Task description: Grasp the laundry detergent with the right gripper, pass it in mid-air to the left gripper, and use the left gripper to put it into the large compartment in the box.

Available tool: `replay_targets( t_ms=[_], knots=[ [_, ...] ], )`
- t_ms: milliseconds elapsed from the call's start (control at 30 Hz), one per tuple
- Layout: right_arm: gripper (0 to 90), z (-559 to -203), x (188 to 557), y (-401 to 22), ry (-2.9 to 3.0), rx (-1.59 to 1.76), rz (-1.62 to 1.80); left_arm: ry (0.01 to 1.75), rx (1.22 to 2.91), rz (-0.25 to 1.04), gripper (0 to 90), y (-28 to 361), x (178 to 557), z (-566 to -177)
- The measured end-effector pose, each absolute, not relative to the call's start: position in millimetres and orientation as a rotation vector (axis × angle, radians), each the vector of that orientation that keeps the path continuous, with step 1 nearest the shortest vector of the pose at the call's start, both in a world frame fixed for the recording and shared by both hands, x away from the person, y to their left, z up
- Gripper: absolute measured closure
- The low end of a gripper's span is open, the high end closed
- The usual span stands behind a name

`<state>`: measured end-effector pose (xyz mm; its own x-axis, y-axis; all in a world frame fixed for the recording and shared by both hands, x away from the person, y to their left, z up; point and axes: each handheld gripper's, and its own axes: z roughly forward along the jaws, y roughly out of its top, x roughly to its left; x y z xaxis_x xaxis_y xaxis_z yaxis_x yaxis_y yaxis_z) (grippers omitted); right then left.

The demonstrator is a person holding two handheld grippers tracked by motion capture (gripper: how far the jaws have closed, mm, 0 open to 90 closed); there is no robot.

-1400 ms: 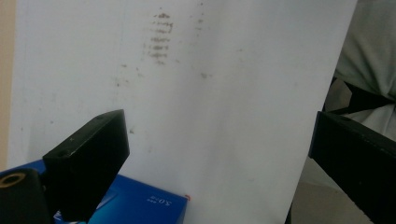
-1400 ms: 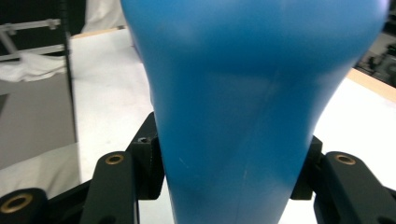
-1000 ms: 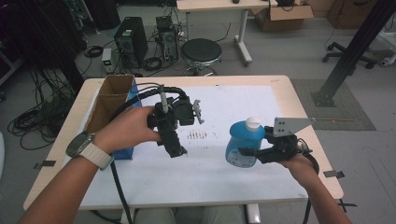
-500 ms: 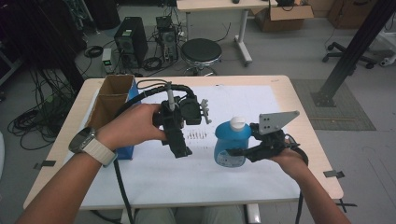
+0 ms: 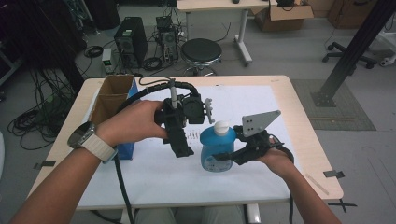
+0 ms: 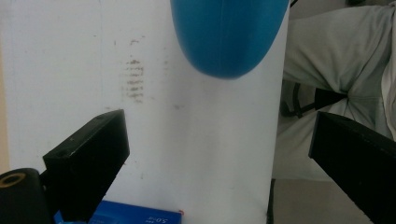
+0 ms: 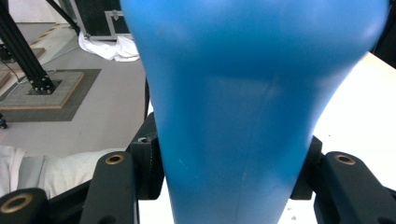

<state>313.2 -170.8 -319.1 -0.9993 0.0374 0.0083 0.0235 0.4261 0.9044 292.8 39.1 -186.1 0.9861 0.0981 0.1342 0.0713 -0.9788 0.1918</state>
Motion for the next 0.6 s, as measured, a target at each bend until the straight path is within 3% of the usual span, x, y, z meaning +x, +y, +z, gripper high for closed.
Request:
replay_targets(
  t_ms=[600],
  knots=[
    [44.6,-317.9,312.4,-149.9,2.665,-0.006,1.672,0.100,2.959,0.207,5.5,31.1,289.8,-184.3]
  ],
)
